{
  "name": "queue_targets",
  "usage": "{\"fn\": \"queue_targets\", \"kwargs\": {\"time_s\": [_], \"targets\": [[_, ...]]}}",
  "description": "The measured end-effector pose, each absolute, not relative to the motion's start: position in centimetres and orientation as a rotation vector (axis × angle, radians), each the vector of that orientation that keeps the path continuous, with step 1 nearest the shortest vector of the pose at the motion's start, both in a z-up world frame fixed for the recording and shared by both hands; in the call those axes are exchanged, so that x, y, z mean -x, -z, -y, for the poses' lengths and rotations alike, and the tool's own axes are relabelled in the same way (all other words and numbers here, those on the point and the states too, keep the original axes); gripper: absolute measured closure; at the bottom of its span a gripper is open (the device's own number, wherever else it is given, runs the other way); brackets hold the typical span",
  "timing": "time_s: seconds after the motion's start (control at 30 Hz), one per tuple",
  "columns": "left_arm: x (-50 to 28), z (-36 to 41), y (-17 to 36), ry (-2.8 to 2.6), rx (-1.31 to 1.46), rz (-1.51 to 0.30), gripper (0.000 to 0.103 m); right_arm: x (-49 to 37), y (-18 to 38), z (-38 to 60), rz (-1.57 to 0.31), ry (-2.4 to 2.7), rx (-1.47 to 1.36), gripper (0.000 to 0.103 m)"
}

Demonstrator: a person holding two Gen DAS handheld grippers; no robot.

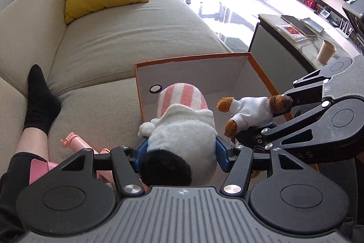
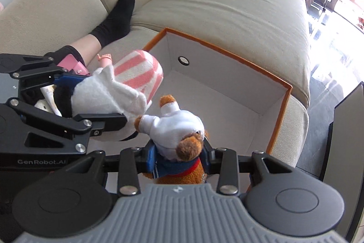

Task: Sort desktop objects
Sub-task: 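Carry both plushes into the white box and open both tools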

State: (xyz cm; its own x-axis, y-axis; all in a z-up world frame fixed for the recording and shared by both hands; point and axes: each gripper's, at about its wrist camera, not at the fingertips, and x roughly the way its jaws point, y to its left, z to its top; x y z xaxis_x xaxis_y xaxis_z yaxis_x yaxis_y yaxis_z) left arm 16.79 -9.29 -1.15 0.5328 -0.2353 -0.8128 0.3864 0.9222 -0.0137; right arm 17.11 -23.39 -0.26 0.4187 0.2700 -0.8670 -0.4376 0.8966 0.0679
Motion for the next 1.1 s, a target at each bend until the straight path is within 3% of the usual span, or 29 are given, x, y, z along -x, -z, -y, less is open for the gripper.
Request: {"fn": "queue_targets", "kwargs": {"time_s": [0.37,0.8,1.1], "targets": [[-19.4,9.8,4.0,0.412,-0.198,-1.001,0.034,-21.7,3.1,24.4,-1.108,-0.467,0.145,0.063],[-20.7,11.9,4.6,0.398,-0.346,-0.923,0.031,-25.1,4.3,25.4,-1.121,-0.42,0.007,0.062],[-20.9,12.3,5.0,0.397,-0.39,-0.893,0.031,-25.4,4.0,25.4,-1.069,-0.384,0.002,0.054]]}}
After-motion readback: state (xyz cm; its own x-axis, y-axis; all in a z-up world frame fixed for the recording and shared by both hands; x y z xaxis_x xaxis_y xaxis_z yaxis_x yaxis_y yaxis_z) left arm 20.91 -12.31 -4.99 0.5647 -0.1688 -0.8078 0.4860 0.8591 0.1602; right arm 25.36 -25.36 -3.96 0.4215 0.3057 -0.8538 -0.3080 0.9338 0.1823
